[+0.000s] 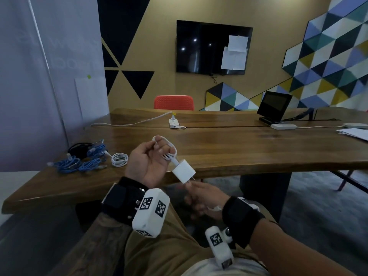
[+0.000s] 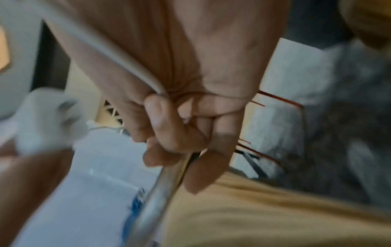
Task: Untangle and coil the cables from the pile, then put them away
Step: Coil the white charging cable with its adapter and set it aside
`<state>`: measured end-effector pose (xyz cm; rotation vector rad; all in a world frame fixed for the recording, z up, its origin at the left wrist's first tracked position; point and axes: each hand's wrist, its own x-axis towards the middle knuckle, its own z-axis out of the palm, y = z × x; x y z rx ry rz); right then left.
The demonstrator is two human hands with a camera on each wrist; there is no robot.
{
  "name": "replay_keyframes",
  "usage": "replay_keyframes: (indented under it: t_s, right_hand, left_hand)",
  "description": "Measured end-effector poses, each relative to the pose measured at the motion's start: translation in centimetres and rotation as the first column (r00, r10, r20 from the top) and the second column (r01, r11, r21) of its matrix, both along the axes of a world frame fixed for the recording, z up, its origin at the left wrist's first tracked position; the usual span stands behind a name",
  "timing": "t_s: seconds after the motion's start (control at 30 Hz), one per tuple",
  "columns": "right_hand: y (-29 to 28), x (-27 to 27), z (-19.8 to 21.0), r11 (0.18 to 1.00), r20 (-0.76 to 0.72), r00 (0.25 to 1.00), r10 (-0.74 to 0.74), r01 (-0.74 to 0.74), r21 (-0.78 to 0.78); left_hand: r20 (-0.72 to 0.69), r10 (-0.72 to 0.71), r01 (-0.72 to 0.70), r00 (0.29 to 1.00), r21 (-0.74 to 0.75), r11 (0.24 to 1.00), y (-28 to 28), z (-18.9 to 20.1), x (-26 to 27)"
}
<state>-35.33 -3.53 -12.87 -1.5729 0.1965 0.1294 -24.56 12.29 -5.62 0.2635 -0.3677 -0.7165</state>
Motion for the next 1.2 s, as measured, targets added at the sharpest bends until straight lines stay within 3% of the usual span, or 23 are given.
replay_keyframes:
  t_s: [0.07, 0.13, 0.2, 0.27, 0.33, 0.37, 0.4, 0.47, 0.5, 0.57, 0.63, 0.67, 0.73, 0.8, 0.83, 0.87, 0.93, 1.07, 1.13, 1.2]
  right_hand:
    - [1.2, -0.3, 0.5, 0.901, -0.063, 0.98, 0.189, -0.199, -0.386]
    - [2.4, -0.6, 1.6, 0.757, -0.162, 0.928, 0.334, -0.367, -0.54]
    - [3.2, -1.0, 3.4, 0.62, -0.176, 0.91, 0.376, -0.388, -0.682]
    - [2.9, -1.6, 5.0, 0.546, -0.106, 0.939, 0.326, -0.279, -0.79]
    - [1.9, -2.3, 6.8, 0.581, 0.059, 0.96, 0.273, -0.116, -0.806]
    - [1.4, -2.6, 7.6, 0.649, 0.149, 0.959, 0.242, -0.046, -0.759]
    - [0.7, -2.6, 8.2, 0.765, 0.237, 0.951, 0.201, -0.001, -0.644]
    - [0.0, -2.8, 9.2, 0.977, 0.361, 0.928, 0.095, -0.017, -0.212]
    - [-0.1, -2.7, 9.5, 0.998, 0.391, 0.92, 0.036, -0.05, 0.026]
    - [-0.3, -2.6, 9.6, 0.929, 0.397, 0.914, -0.082, -0.075, 0.363]
    - [-0.7, -2.4, 9.6, 0.883, 0.391, 0.904, -0.172, -0.035, 0.468]
    - [-1.1, -2.2, 9.5, 0.9, 0.416, 0.885, -0.208, 0.006, 0.436]
    - [-1.8, -2.0, 9.1, 0.97, 0.494, 0.837, -0.237, 0.171, 0.175]
    - [-1.8, -2.0, 8.6, 0.941, 0.515, 0.842, -0.161, 0.288, -0.177]
    - [-1.4, -2.0, 8.2, 0.919, 0.503, 0.859, -0.099, 0.272, -0.285]
    - [-1.0, -1.9, 7.8, 0.918, 0.485, 0.873, -0.049, 0.231, -0.323]
    - [0.0, -2.1, 7.5, 0.952, 0.461, 0.886, -0.041, 0.176, -0.252]
    - [0.6, -1.8, 7.3, 0.946, 0.52, 0.854, -0.033, 0.195, -0.26]
    - [0.4, -1.7, 7.1, 0.94, 0.56, 0.828, -0.013, 0.202, -0.276]
    - [0.0, -1.7, 7.1, 0.922, 0.574, 0.819, -0.006, 0.226, -0.314]
  left_hand:
    - [0.056, 0.117, -0.121, 0.992, 0.074, 0.99, -0.4, -0.5, 0.4]
    - [0.173, 0.211, -0.243, 0.962, 0.194, 0.95, -0.8, -1.5, 0.9]
    - [0.33, 0.25, -0.355, 0.91, 0.311, 0.882, -0.9, -2.2, 1.1]
    - [0.477, 0.221, -0.433, 0.851, 0.399, 0.808, -0.8, -2.6, 1.3]
    - [0.605, 0.131, -0.482, 0.785, 0.464, 0.743, -0.3, -2.6, 1.2]
    - [0.648, 0.073, -0.489, 0.758, 0.491, 0.721, -0.2, -2.6, 1.1]
    - [0.674, 0.011, -0.479, 0.738, 0.513, 0.712, -0.2, -2.6, 0.9]
    - [0.696, -0.104, -0.432, 0.71, 0.548, 0.716, -0.6, -2.9, 0.4]
    - [0.701, -0.141, -0.409, 0.699, 0.554, 0.725, -0.9, -3.0, 0.0]
    - [0.696, -0.181, -0.344, 0.695, 0.543, 0.766, -1.4, -2.9, -0.8]
    - [0.703, -0.203, -0.292, 0.681, 0.516, 0.805, -1.6, -2.6, -1.6]
    - [0.708, -0.202, -0.275, 0.677, 0.497, 0.823, -1.6, -2.4, -1.9]
    - [0.658, -0.196, -0.205, 0.727, 0.48, 0.853, -1.4, -1.9, -2.3]
    - [0.569, -0.219, -0.072, 0.793, 0.445, 0.893, -1.3, -1.2, -2.9]
    - [0.525, -0.224, -0.02, 0.821, 0.418, 0.908, -1.2, -0.9, -3.0]
    - [0.483, -0.22, 0.017, 0.848, 0.39, 0.921, -1.2, -0.7, -3.2]
    - [0.431, -0.208, 0.06, 0.878, 0.333, 0.941, -1.1, -0.3, -3.4]
    - [0.419, -0.209, 0.086, 0.883, 0.293, 0.952, -0.8, -0.4, -2.9]
    - [0.483, -0.2, 0.018, 0.852, 0.354, 0.935, -0.5, -0.5, -2.1]
    - [0.594, -0.16, -0.139, 0.788, 0.425, 0.894, -0.3, -0.6, -1.6]
